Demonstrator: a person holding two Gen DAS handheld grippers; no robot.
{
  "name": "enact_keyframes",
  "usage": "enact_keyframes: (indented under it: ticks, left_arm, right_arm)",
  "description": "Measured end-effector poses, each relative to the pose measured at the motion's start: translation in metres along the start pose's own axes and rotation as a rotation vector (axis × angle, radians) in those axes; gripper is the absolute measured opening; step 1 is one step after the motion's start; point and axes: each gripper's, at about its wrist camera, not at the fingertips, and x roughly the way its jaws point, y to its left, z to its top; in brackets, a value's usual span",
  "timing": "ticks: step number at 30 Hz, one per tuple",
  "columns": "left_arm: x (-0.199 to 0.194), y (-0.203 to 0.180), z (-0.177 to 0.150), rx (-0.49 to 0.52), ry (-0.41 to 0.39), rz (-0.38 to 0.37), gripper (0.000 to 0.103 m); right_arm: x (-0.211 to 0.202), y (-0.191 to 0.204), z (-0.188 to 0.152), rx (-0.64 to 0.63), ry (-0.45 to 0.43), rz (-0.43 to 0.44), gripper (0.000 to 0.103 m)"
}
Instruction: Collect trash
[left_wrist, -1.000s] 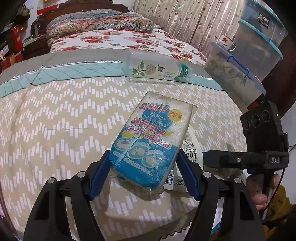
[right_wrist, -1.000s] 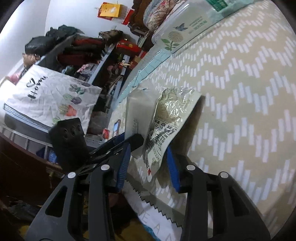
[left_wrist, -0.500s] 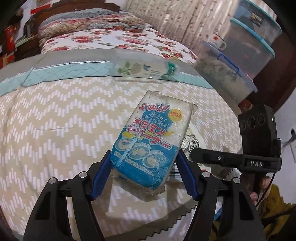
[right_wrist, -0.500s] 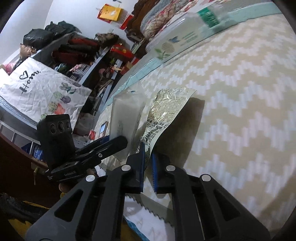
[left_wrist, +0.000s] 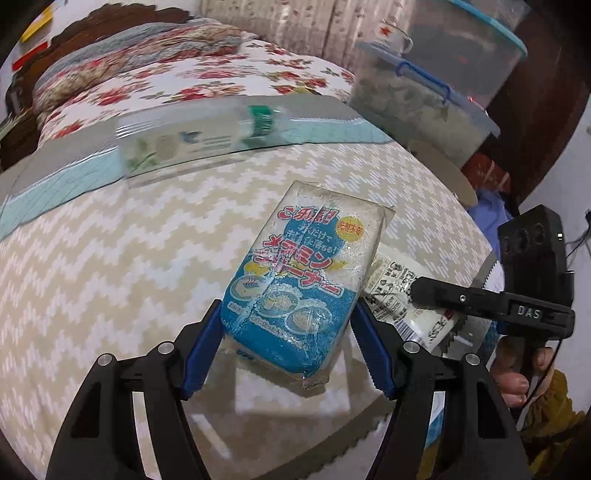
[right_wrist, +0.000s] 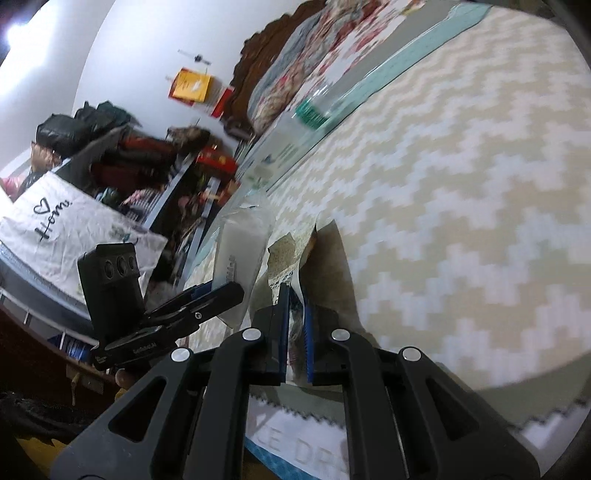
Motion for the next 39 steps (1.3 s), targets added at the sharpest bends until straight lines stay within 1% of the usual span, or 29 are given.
enact_keyframes:
  ticks: [4, 6, 8, 11, 13, 16, 21, 27, 32, 36, 38, 39]
  left_arm:
    - [0.013, -0.024, 0.009, 0.055, 0.011, 0.055, 0.066]
    - [0.018, -0.035, 0.013, 0.085, 0.01, 0.08, 0.066]
    - [0.022, -0.041, 0.015, 0.096, 0.017, 0.088, 0.066]
    - [0.029, -0.046, 0.015, 0.101, 0.031, 0.092, 0.066]
    - [0.031, -0.049, 0.015, 0.11, 0.031, 0.107, 0.066]
    - [0.032, -0.051, 0.014, 0.115, 0.032, 0.115, 0.065]
    - [0.033, -0.044, 0.015, 0.102, 0.029, 0.131, 0.065]
    - [0.032, -0.039, 0.015, 0.091, 0.027, 0.13, 0.065]
    - [0.031, -0.039, 0.015, 0.09, 0.026, 0.129, 0.065]
    - [0.03, -0.037, 0.015, 0.083, 0.027, 0.112, 0.066]
    - [0.03, -0.037, 0.015, 0.082, 0.028, 0.103, 0.066]
    - [0.029, -0.035, 0.014, 0.082, 0.028, 0.1, 0.066]
  right_arm:
    - [-0.025, -0.012, 0.0, 0.001, -0.041, -0.039, 0.009]
    - [-0.034, -0.014, -0.001, 0.004, -0.049, -0.051, 0.009]
    - [-0.038, -0.014, -0.004, -0.002, -0.043, -0.049, 0.009]
    - [-0.036, -0.01, -0.007, -0.026, -0.018, -0.069, 0.013]
    - [-0.029, -0.007, -0.006, -0.032, 0.017, -0.065, 0.013]
    - [-0.015, -0.002, -0.002, -0.055, 0.047, -0.091, 0.014]
    - [0.001, 0.008, 0.008, -0.105, 0.068, -0.139, 0.014]
    - [0.006, 0.009, 0.011, -0.11, 0.084, -0.137, 0.015]
    - [0.006, 0.009, 0.01, -0.118, 0.074, -0.14, 0.015]
    - [0.001, 0.008, 0.005, -0.12, 0.065, -0.142, 0.016]
    - [-0.002, 0.008, 0.004, -0.119, 0.061, -0.14, 0.018]
    - [-0.004, 0.008, 0.003, -0.122, 0.057, -0.139, 0.021]
